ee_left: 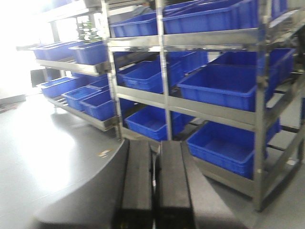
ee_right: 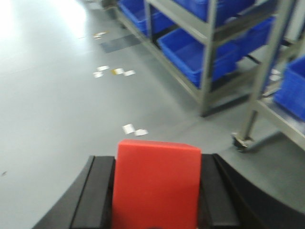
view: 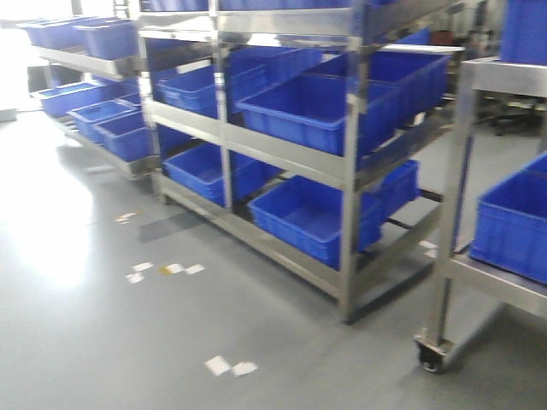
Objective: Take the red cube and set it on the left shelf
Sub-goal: 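Turn the base away from the table while holding the red cube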
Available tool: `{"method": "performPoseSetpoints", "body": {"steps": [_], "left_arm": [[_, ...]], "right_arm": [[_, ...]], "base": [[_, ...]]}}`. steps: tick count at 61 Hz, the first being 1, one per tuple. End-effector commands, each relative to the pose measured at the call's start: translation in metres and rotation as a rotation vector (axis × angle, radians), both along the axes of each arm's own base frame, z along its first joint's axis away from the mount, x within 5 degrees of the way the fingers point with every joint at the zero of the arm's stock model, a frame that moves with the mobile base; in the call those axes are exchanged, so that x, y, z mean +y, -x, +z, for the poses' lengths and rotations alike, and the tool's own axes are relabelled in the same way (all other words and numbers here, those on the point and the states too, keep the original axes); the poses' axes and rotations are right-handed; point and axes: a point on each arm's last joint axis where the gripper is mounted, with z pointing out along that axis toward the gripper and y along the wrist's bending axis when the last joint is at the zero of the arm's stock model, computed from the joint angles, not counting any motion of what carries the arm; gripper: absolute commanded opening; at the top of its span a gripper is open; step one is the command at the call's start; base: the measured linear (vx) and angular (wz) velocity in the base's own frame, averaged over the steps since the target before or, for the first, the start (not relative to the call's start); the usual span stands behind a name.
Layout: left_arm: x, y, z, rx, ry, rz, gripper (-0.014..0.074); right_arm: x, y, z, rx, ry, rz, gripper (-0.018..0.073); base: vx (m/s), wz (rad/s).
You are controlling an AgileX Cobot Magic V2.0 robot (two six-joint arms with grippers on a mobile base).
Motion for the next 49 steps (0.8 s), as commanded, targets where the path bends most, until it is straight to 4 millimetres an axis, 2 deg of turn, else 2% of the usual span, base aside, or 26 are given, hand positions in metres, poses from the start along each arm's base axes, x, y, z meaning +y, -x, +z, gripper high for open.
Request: {"method": "performPoseSetpoints", "body": {"steps": [1,49], "left_arm": [[0.0004,-0.0010,-0.0004,-0.053,0.009,0.003,0.0106],[0.0004,-0.0010,-0.0004,-0.053,0.009,0.003,0.0106]], "right_arm": [[0.0010,-0.0030,0.0159,-0.110,-0.019,0.004,0.0057],[0.0010,-0.0030,0.0159,-0.110,-0.019,0.004,0.0057]], "base": [[-0.21,0.57],[-0.22,0.50]]}}
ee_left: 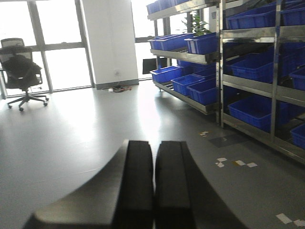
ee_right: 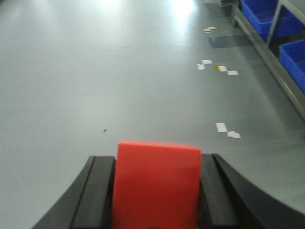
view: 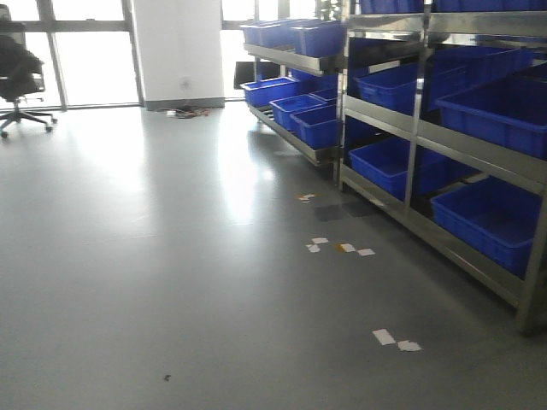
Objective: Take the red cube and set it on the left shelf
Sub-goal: 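Turn the base away from the table while holding the red cube, then drive the base across the floor toward the shelving of blue bins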
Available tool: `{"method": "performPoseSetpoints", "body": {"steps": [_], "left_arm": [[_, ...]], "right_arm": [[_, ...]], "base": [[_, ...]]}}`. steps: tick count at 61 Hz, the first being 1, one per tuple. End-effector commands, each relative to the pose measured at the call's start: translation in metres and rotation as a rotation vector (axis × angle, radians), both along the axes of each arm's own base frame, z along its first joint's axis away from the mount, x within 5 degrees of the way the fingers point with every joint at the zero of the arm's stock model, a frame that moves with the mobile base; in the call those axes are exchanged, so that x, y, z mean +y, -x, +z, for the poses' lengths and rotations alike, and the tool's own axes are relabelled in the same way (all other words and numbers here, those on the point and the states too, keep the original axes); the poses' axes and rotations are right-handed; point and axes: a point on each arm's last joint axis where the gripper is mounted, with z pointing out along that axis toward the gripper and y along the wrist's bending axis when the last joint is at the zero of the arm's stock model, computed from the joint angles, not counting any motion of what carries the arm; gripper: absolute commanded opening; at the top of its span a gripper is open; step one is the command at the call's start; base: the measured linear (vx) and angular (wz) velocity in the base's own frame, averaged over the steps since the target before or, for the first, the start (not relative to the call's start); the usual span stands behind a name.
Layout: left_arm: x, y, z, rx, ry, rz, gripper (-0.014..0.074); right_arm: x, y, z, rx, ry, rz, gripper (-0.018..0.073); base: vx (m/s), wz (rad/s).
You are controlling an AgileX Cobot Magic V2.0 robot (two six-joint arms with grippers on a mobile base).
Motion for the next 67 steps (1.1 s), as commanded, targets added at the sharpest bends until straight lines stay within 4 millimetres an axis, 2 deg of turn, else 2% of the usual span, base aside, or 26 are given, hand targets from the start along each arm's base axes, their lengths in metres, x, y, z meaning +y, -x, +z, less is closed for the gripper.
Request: {"method": "performPoseSetpoints", "body": {"steps": [1,48,67], "left_arm": [[0.0004,-0.0010,-0.0004,-0.053,0.009,0.003,0.0106],[0.0004,-0.0010,-0.0004,-0.053,0.009,0.003,0.0106],[0.0004,-0.0010,-0.0004,-0.053,0.009,0.003,0.0106]], "right_arm": [[0.0010,-0.0030,0.0159,-0.110,-0.019,0.004,0.0057],[0.0010,-0.0030,0.0159,-0.110,-0.019,0.004,0.0057],[0.0008,-0.0023,0.0164,-0.113,-0.020,0.004,0.0057]], "base": [[-0.25,0.33],[-0.19,0.42],[0.00,0.08]]}}
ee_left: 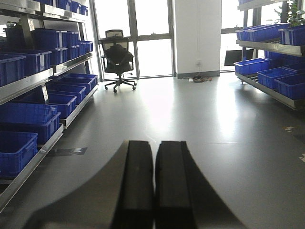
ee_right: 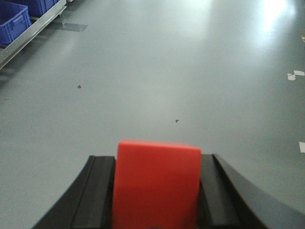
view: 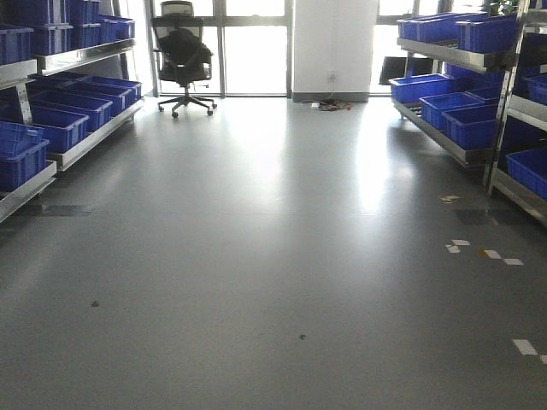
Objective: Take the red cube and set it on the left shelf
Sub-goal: 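Drive the base across the floor toward the shelving of blue bins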
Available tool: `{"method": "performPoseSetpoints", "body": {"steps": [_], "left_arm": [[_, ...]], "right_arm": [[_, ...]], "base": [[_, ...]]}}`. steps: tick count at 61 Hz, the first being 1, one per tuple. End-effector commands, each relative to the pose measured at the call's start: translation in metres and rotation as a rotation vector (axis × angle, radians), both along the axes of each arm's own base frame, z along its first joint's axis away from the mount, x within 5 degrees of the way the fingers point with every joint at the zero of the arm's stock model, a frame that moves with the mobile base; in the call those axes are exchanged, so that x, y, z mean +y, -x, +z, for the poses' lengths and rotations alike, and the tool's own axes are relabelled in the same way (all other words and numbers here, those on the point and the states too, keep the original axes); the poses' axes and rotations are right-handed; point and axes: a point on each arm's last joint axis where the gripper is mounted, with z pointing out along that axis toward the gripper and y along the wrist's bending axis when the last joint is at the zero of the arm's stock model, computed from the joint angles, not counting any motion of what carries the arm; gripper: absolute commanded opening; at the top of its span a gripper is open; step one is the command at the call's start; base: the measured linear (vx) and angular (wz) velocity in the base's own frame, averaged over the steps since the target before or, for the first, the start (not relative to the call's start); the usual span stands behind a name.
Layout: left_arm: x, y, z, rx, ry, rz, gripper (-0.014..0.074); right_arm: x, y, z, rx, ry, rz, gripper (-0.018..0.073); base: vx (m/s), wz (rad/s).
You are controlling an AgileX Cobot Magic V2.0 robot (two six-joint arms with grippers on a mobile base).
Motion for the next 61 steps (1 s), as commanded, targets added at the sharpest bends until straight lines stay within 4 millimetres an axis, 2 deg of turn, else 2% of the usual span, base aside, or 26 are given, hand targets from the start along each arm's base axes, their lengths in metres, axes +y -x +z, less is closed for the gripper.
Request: {"method": "performPoseSetpoints", "body": {"steps": [1,32,61], "left_arm": [[0.0004,-0.0010,-0.0004,-0.053,0.009,0.003,0.0106],[0.0004,-0.0010,-0.0004,-0.053,0.009,0.003,0.0106],[0.0004,-0.0010,-0.0004,-0.053,0.009,0.003,0.0106]], "right_arm": [[0.0008,-0.0022,0.0170,-0.115,-0.021,0.004,0.0057],[0.0008,-0.0022,0.0170,-0.115,-0.021,0.004,0.0057],[0.0008,-0.0022,0.0170,-0.115,-0.021,0.004,0.0057]], "base": [[0.04,-0.06],[0.20,0.01],[0.35,-0.03]]}}
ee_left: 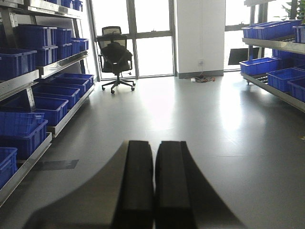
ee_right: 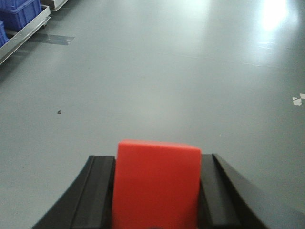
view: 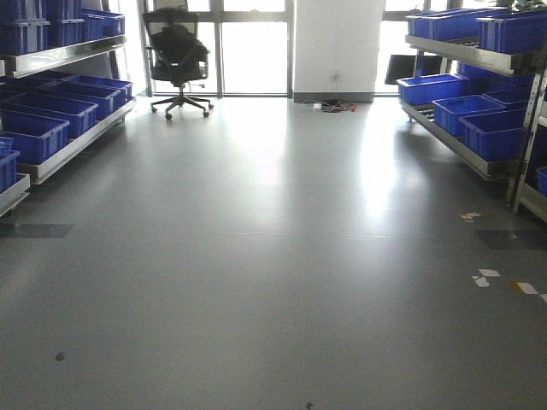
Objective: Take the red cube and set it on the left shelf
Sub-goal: 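Drive the base across the floor toward the shelving of blue bins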
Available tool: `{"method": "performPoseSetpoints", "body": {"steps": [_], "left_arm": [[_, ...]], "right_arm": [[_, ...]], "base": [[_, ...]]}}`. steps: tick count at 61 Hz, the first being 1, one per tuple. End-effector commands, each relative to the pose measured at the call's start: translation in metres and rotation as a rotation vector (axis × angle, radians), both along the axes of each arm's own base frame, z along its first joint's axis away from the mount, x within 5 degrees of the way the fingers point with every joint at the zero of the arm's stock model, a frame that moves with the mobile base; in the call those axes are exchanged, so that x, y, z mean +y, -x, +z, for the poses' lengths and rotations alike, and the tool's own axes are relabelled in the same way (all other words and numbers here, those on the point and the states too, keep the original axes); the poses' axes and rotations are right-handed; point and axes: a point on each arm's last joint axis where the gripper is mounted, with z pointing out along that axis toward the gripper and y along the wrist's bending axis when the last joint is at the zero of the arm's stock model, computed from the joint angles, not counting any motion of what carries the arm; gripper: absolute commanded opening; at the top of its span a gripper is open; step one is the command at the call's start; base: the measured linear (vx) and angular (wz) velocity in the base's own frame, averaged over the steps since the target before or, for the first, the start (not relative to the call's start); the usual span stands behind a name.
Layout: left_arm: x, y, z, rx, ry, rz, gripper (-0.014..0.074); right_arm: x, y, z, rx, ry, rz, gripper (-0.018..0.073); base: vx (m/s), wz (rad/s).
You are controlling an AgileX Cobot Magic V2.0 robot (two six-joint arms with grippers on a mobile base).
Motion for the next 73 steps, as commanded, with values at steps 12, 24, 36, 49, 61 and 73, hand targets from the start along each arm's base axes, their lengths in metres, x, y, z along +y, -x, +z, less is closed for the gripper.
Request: {"method": "performPoseSetpoints", "body": {"steps": [12,24,36,49,61,73], "left_arm": [[0.0004,-0.0010,-0.0004,-0.053,0.009,0.003,0.0106],[0.0004,-0.0010,-0.0004,-0.053,0.009,0.003,0.0106],[0.0004,-0.0010,-0.0004,-0.053,0.009,0.003,0.0106],[0.0004,-0.0010,-0.0004,-0.053,0.009,0.003,0.0106],[0.0004,-0.0010,-0.0004,-0.053,0.009,0.003,0.0106],[0.0004,-0.0010,-0.0004,-0.053,0.009,0.003,0.0106]], "right_arm": [[0.0008,-0.0022,0.0169,-0.114,-0.020,0.004,0.0057],[0.0008,-0.0022,0.0169,-0.114,-0.020,0.004,0.0057],[0.0008,-0.0022,0.0169,-0.114,-0.020,0.004,0.0057],[0.0008,-0.0022,0.0169,-0.114,-0.020,0.004,0.0057],[0.0008,-0.0023,0.0170,-0.115,-0.021,0.004,0.0057],[0.0008,-0.0023,0.0170,-0.115,-0.021,0.004,0.0057]], "base": [[0.43,-0.04],[0.50,0.06],[0.57,0.10],[0.59,0.16],[0.59,0.17],[0.57,0.22]]}}
